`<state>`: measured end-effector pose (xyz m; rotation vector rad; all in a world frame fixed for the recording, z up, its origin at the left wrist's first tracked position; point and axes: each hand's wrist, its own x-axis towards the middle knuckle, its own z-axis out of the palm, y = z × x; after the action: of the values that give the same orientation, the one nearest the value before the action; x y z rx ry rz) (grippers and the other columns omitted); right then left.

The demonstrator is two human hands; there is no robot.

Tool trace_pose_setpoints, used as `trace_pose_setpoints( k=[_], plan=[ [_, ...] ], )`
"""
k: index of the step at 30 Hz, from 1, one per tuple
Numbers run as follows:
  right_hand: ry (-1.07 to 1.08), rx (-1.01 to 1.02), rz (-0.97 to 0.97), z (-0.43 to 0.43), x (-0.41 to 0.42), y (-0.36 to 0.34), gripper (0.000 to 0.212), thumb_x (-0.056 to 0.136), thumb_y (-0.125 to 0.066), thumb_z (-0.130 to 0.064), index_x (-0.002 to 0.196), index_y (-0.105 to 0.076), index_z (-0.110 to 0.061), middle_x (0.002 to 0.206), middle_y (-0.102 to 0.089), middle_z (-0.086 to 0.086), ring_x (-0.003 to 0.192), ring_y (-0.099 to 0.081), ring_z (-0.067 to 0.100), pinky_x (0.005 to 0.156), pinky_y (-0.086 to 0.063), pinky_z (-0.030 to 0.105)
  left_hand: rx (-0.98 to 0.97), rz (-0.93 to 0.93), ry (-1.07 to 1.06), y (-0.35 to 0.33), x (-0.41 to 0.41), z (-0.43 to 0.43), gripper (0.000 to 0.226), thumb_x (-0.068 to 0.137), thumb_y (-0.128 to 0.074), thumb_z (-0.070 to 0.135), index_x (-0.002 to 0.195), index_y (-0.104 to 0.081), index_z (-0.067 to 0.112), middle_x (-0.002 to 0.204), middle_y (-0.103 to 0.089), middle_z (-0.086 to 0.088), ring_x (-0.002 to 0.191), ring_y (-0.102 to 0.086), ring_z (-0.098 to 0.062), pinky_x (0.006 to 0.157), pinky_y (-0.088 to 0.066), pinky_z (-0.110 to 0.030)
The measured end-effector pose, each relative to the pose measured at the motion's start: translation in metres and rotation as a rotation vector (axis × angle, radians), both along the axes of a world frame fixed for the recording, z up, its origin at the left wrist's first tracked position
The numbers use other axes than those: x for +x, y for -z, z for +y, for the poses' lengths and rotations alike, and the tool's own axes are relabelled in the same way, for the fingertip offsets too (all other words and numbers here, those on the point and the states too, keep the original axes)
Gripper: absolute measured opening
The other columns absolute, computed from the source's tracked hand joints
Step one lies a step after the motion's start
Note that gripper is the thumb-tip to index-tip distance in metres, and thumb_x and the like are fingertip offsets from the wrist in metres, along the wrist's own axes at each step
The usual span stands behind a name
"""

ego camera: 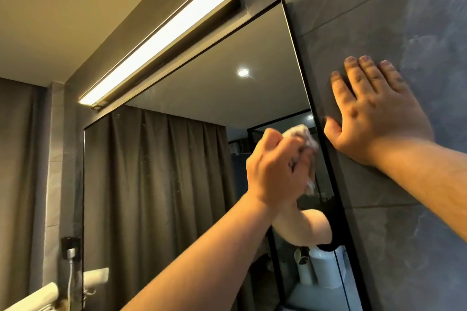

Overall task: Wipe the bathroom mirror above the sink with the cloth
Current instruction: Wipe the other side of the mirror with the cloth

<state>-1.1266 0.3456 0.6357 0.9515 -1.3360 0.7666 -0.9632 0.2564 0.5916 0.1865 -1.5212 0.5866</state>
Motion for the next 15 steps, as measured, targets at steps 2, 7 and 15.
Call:
trace_pose_setpoints(
  k=[2, 7, 15],
  plan=[
    [0.005, 0.006, -0.001, 0.000, 0.000, -0.001, 0.079, 0.088, -0.031, -0.052, 0.149, -0.034, -0.001, 0.156, -0.029, 0.028, 0.146, -0.024, 0.041, 0.120, -0.018, 0.054, 0.070, 0.080, 0.019, -0.034, -0.006, 0.003, 0.007, 0.087, -0.061, 0.037, 0.089, -0.064, 0.030, 0.089, -0.051, 0.009, 0.074, -0.056, -0.009, 0.063, -0.052, -0.029],
    [0.022, 0.010, -0.002, 0.001, 0.001, 0.000, 0.078, 0.091, -0.030, -0.052, 0.151, -0.031, -0.002, 0.157, -0.028, 0.027, 0.147, -0.023, 0.041, 0.121, -0.017, 0.053, 0.185, 0.167, 0.042, -0.084, -0.009, 0.010, 0.009, 0.085, -0.067, 0.037, 0.084, -0.062, 0.030, 0.087, -0.048, 0.012, 0.072, -0.056, -0.007, 0.064, -0.051, -0.027],
    [0.006, 0.015, -0.007, 0.002, 0.002, 0.000, 0.077, 0.089, -0.032, -0.049, 0.149, -0.035, -0.001, 0.155, -0.030, 0.028, 0.146, -0.026, 0.041, 0.121, -0.018, 0.053, -0.025, -0.240, -0.007, 0.008, 0.002, 0.021, 0.016, 0.079, -0.069, 0.026, 0.081, -0.056, 0.017, 0.085, -0.046, 0.003, 0.069, -0.050, -0.015, 0.055, -0.045, -0.029]
  ],
)
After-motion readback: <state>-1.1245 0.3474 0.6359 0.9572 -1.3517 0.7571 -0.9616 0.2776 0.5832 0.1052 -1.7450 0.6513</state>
